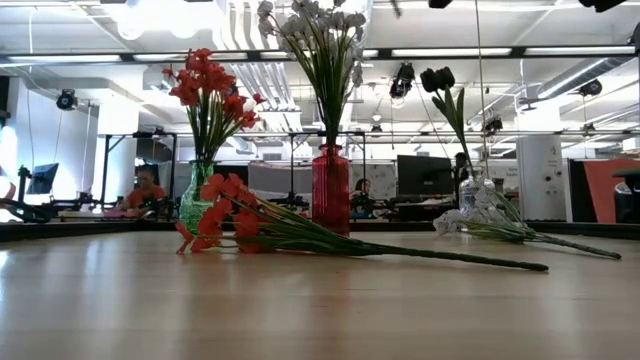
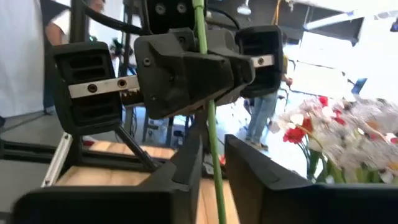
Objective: Sort flowers into vase by color
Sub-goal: Put the black flower into the transparent vase
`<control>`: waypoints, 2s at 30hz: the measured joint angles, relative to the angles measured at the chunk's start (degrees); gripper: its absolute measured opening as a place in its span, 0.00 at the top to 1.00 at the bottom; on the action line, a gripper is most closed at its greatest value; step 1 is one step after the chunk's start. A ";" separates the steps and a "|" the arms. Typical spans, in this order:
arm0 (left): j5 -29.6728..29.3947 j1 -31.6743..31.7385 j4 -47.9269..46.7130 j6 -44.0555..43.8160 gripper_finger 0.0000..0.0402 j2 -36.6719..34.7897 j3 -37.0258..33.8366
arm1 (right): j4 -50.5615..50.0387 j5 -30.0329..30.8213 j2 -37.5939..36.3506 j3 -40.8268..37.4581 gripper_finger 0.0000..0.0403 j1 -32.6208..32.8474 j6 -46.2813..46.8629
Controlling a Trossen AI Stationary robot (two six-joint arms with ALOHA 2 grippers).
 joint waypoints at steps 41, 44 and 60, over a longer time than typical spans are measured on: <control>-8.35 -0.81 -18.87 -6.66 1.00 -2.16 0.00 | -22.85 -8.73 5.11 21.26 0.39 -3.17 -3.70; -8.32 -0.81 -19.34 -7.11 1.00 -2.16 0.00 | -22.84 -8.66 5.62 22.37 0.42 -3.39 -3.86; -11.29 -0.81 -19.60 -8.16 1.00 -2.12 0.00 | -25.01 -9.90 5.60 22.88 0.93 -6.32 -2.00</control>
